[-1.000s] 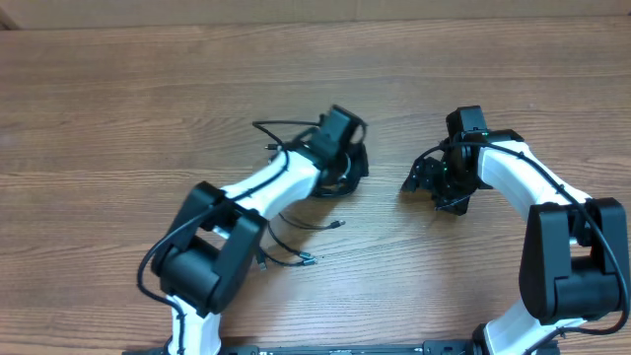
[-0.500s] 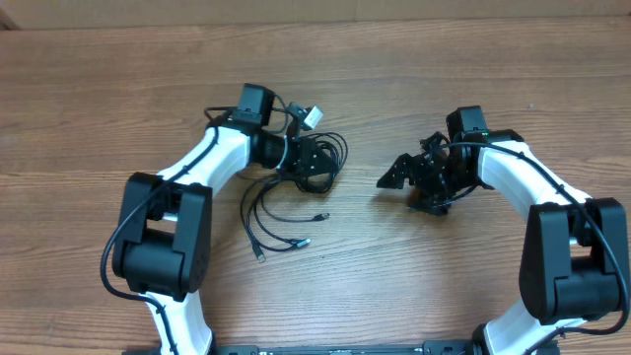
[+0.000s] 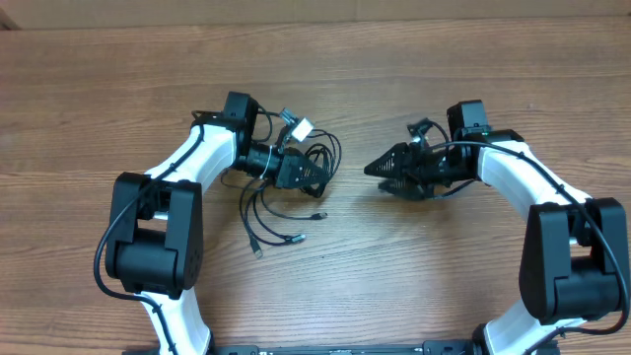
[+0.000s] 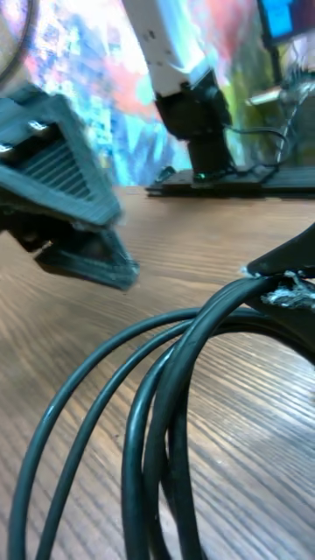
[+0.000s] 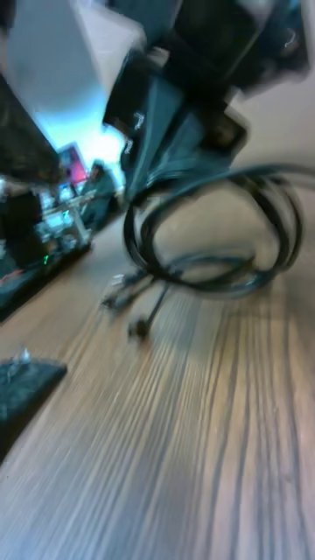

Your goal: Untangle cables

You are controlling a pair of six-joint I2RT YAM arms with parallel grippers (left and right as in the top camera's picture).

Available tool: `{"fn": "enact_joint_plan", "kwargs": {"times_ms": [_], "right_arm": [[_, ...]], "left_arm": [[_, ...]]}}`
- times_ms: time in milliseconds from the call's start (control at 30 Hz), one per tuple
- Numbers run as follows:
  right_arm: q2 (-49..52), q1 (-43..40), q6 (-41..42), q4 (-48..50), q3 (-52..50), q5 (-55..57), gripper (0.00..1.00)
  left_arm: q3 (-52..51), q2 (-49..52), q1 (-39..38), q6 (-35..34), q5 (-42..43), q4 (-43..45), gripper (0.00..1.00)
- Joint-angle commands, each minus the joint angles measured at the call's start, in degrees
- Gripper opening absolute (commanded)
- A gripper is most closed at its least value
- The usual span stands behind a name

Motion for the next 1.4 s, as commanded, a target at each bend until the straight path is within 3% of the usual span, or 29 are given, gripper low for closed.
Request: {"fn": "enact_joint_plan", "kwargs": {"times_ms": [0,100,267,533,633,700,933,1233,1367], "right_arm": [[0.3,0.1,-1.2,1.1,1.0,-6.9,0.53],[0.3,1.2,-1.1,1.4,1.0,-4.3,0.43],[0.3,3.7,-0.9,2.6,1.0,-0.3,0.4],[0.3,7.9,9.9,9.7,1.0,8.3,0.43],[0.3,10.0,16.5,16.8,1.0,8.4,0.59],[0.3,11.5,20.2,20.2,1.0,10.0,0.61],[0.3,16.7,28.7,22.4,1.0,24.7,0.61],[0.3,19.6,30.4,27.1,1.0,27.4,0.6],[0.3,20.1,30.6,26.3,1.0,30.9,0.54]], "left_arm": [[0.2,-1.9,1.0,8.4,-3.3,-0.1,0.04],[0.2,-1.9,1.8,8.5,-3.7,0.2,0.04],[0.2,-1.9,3.1,8.5,-5.4,0.7,0.05],[0.2,-1.9,4.0,8.5,-3.8,1.4,0.04],[0.2,-1.9,4.0,8.5,-3.3,1.4,0.04],[0.2,-1.9,4.0,8.5,-2.3,1.4,0.04],[0.2,-1.9,4.0,8.5,1.0,1.2,0.04],[0.2,-1.9,4.0,8.5,2.1,1.1,0.04],[0.2,-1.9,4.0,8.5,3.7,1.1,0.04]]}}
